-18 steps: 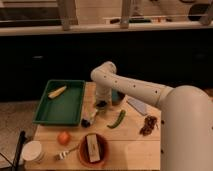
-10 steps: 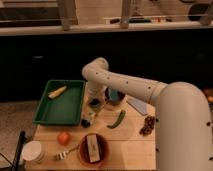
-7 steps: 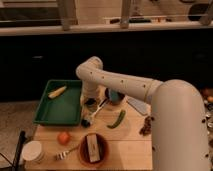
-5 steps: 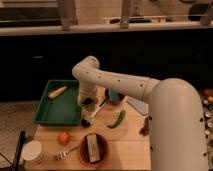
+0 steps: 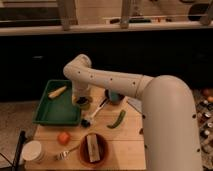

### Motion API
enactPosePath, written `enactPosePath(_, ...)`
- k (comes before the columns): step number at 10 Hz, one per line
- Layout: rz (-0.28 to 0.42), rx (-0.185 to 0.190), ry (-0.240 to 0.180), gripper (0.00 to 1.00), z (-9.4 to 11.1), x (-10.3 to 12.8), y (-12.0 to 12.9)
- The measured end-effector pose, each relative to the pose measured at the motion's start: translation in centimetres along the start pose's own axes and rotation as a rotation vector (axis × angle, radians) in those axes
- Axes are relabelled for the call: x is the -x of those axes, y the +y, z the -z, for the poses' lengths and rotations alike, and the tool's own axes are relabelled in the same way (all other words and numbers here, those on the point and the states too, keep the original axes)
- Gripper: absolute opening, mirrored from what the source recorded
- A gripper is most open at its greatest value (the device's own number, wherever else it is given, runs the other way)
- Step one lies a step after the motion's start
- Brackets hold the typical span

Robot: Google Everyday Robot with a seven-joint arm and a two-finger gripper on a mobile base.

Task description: Stack cups into tray

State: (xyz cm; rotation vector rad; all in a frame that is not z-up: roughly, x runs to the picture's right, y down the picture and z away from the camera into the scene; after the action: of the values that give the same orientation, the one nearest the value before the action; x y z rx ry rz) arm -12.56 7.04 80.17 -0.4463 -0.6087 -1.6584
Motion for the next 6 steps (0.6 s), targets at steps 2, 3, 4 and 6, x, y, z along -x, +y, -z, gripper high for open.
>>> enactPosePath(2,0.003,0.006,0.007,0.00,0.4,-0.2,-0.7)
enactPosePath(3,0.003,0.009,0.011,0.00,0.7,-0.3,-0.9)
enactPosePath(4,0.005,0.011,0.015,0.00,0.9,-0.4,-1.1)
enactPosePath(6,0.013,0.010,0.019,0.00,1.2,-0.3,-1.8)
